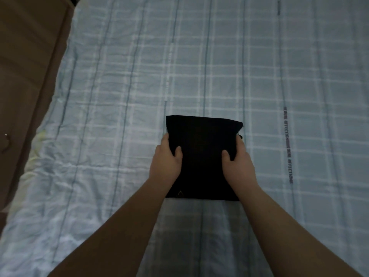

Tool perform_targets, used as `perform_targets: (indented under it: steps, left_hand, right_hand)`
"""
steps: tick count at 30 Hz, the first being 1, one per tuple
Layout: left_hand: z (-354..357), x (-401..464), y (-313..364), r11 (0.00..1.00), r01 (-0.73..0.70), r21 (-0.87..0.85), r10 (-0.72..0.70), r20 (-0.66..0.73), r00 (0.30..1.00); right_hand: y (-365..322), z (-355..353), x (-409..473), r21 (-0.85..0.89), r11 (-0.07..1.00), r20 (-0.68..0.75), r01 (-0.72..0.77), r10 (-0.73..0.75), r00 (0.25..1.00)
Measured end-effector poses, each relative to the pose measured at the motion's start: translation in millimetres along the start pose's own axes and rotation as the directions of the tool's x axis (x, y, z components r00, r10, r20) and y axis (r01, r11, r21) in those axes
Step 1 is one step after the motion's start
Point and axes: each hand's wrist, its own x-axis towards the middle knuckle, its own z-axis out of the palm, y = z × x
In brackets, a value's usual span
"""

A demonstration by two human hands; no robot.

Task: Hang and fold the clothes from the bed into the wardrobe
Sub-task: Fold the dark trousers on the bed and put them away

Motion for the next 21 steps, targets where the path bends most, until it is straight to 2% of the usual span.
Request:
perform_targets:
  steps: [5,11,17,21]
  left_hand:
    - [-6.2,-16.5,1.7,0.991,-0.089,-0.099,0.089,0.001,0.996]
    - [-45.4,-70.8,22.4,0.975,-0.106,-0.193,0.092,-0.083,0.992]
    - [-147.9,-167.5,57.8,0.96,-0.177,-0.216,0.123,-0.241,0.963]
    - [-232.7,-244.8,71.8,0.978,-0.146,-0.15,0.075,-0.397,0.915]
  right_hand:
    - [-2.6,-8.4,-13.7,0.088,0.99,0.022,0.107,-0.109,0.994]
    - [-30.8,-25.5,-62.6,0.094,0.967,0.052,0.236,-0.242,0.969]
    - [-103.5,-56.8,-160.5,0.188,0.918,0.117,0.349,-0.374,0.92]
    - [-170.0,-69.6,-243.5,0.248,0.844,0.174,0.475,-0.521,0.835]
